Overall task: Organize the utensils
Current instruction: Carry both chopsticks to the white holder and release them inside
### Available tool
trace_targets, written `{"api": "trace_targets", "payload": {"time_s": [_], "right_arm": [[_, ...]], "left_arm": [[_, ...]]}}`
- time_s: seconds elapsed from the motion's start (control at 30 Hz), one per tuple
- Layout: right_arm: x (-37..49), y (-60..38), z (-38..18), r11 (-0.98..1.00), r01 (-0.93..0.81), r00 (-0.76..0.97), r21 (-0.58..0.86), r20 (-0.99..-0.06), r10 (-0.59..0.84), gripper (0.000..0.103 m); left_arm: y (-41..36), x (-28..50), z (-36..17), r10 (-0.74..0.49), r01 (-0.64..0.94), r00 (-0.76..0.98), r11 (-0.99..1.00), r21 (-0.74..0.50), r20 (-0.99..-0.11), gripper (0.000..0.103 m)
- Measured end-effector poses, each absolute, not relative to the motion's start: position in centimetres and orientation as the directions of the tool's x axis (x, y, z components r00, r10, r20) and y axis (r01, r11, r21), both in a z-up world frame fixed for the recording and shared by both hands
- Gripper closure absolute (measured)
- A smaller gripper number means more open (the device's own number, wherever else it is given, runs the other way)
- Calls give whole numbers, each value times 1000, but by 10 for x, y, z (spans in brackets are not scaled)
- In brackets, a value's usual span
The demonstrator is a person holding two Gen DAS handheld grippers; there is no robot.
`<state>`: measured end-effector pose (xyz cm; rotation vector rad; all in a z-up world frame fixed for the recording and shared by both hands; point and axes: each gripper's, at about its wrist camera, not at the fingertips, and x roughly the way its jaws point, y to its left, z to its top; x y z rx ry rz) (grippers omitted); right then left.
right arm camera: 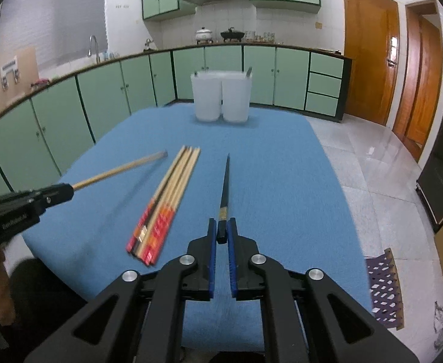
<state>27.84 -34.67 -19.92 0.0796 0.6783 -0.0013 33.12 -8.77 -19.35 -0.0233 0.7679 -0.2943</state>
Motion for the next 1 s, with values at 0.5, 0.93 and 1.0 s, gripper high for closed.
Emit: {"api": "trace_targets", "payload": {"time_s": [0.5,0.93,1.0], "right_arm": [[321,-352,-87,995,-91,780,32,-619,91,96],[409,-356,-51,991,-123,663,46,-739,117,97],[417,-359,-43,992,-120,659,51,-743,118,97]], "left_arm": [[-82,363,-98,-334,346,705,932,-108,-625,97],[-107,444,-57,-386,448,617,889,-97,-685,97],[-111,452,-47,-387,456,624,886,-85,-679,97]]}}
